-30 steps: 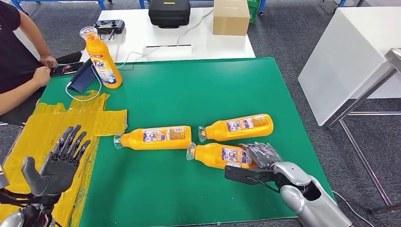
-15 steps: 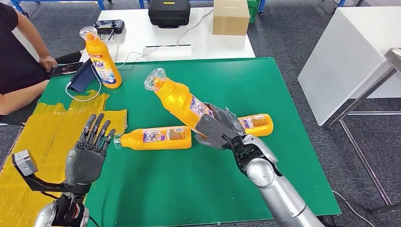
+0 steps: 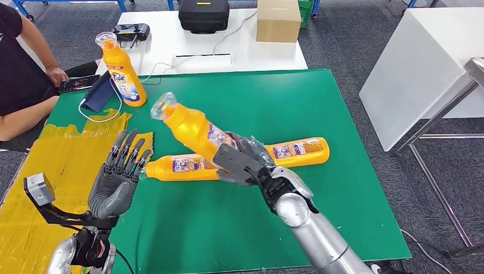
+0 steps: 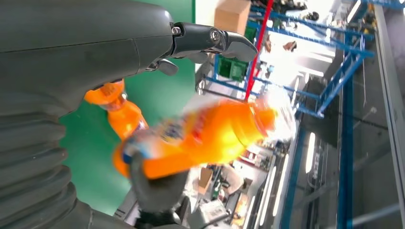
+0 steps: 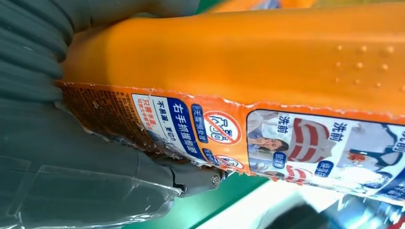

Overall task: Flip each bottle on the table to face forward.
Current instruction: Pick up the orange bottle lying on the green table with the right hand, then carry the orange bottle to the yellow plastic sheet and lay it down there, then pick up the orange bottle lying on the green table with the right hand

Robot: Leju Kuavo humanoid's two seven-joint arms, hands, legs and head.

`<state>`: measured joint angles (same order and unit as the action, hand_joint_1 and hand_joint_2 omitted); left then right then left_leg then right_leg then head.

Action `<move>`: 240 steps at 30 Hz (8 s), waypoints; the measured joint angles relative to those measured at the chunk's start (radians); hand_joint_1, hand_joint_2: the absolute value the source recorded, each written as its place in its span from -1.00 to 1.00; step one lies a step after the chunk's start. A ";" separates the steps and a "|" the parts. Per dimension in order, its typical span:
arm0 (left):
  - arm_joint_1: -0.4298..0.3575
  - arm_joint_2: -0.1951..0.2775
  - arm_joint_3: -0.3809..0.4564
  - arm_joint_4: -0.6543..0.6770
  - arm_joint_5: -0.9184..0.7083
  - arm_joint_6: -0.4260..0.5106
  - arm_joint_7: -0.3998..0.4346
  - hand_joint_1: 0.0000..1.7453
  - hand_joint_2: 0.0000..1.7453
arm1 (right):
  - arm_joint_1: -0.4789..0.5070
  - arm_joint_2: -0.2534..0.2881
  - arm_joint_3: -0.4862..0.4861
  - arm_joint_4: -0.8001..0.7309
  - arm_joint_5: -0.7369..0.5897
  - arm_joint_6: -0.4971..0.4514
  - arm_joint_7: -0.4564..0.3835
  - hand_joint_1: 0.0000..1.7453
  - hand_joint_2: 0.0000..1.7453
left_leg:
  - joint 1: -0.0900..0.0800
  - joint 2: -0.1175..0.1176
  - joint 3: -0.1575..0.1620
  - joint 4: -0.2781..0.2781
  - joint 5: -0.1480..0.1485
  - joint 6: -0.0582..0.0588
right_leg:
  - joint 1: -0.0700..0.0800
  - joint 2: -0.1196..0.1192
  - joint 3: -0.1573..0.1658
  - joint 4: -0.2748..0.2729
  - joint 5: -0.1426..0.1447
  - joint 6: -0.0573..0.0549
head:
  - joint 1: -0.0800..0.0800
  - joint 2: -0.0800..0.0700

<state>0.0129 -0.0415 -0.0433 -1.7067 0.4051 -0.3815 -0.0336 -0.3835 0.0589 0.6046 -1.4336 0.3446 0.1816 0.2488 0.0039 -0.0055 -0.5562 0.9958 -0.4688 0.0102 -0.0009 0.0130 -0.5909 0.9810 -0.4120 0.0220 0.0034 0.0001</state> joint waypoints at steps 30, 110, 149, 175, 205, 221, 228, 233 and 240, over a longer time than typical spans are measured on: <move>-0.032 0.021 -0.028 0.064 0.009 -0.036 -0.054 1.00 1.00 | -0.388 0.091 0.559 0.115 -0.027 0.164 0.123 1.00 1.00 | 0.000 0.000 -0.001 0.000 0.001 -0.001 | 0.000 0.000 -0.002 0.001 0.000 0.000 | 0.000 0.000; -0.518 0.155 -0.047 0.538 -1.814 0.503 0.098 1.00 1.00 | -0.240 0.133 0.278 0.451 0.360 0.117 -0.027 -1.00 -1.00 | 0.000 0.001 -0.001 0.001 0.002 -0.002 | 0.000 0.000 -0.002 0.001 0.000 0.000 | 0.000 0.000; -0.668 0.209 -0.048 0.914 -1.911 0.385 0.139 -1.00 -1.00 | -0.276 0.113 0.487 0.266 0.267 0.149 0.001 -1.00 -1.00 | 0.000 0.001 -0.001 0.001 0.002 -0.002 | 0.000 0.000 -0.002 0.002 0.000 0.000 | 0.000 0.000; -0.698 0.243 -0.064 0.931 -1.876 0.346 0.113 -1.00 -1.00 | -0.279 0.113 0.494 0.267 0.254 0.148 0.002 -1.00 -1.00 | 0.000 0.001 -0.001 0.001 0.002 -0.002 | 0.000 0.000 -0.002 0.002 0.000 0.000 | 0.001 0.000; -0.513 0.052 0.230 0.434 -0.414 0.325 -0.025 -1.00 -1.00 | -0.271 0.078 0.358 0.496 0.402 0.000 -0.011 -1.00 1.00 | 0.000 0.001 -0.001 0.001 0.002 -0.002 | 0.000 0.000 -0.002 0.001 0.000 0.000 | 0.000 0.000; -0.445 0.022 0.194 0.277 -0.364 0.297 -0.033 -1.00 -1.00 | -0.259 0.114 0.286 0.573 0.446 -0.007 0.001 -1.00 1.00 | 0.000 0.001 -0.001 0.001 0.002 -0.002 | 0.000 0.000 -0.002 0.002 0.000 0.000 | 0.000 0.000; -0.427 0.014 0.170 0.242 -0.357 0.280 -0.034 -1.00 -1.00 | -0.259 0.125 0.271 0.599 0.464 -0.007 0.000 -1.00 1.00 | 0.000 0.001 -0.001 0.001 0.002 -0.002 | 0.000 0.000 -0.002 0.001 0.000 0.000 | 0.000 0.000; -0.365 -0.013 0.097 0.136 -0.320 0.221 -0.036 -1.00 -1.00 | -0.276 0.156 0.238 0.701 0.529 -0.027 -0.008 -1.00 1.00 | 0.000 0.001 -0.001 0.001 0.002 -0.002 | 0.000 0.000 -0.002 0.001 0.000 0.000 | 0.000 0.000; -0.307 -0.027 0.063 0.078 -0.294 0.193 -0.049 -1.00 -1.00 | -0.301 0.165 0.225 0.778 0.573 -0.047 -0.008 -1.00 1.00 | 0.000 0.000 -0.001 0.001 0.002 -0.002 | 0.000 0.000 -0.002 0.001 0.000 0.000 | 0.000 0.000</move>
<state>-0.2945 -0.0684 0.0199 -1.6291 0.1107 -0.1882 -0.0821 -0.6845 0.2241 0.8294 -0.6560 0.9171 0.1348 0.2403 0.0036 -0.0050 -0.5572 0.9964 -0.4670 0.0084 -0.0010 0.0133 -0.5929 0.9823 -0.4115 0.0220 0.0038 0.0000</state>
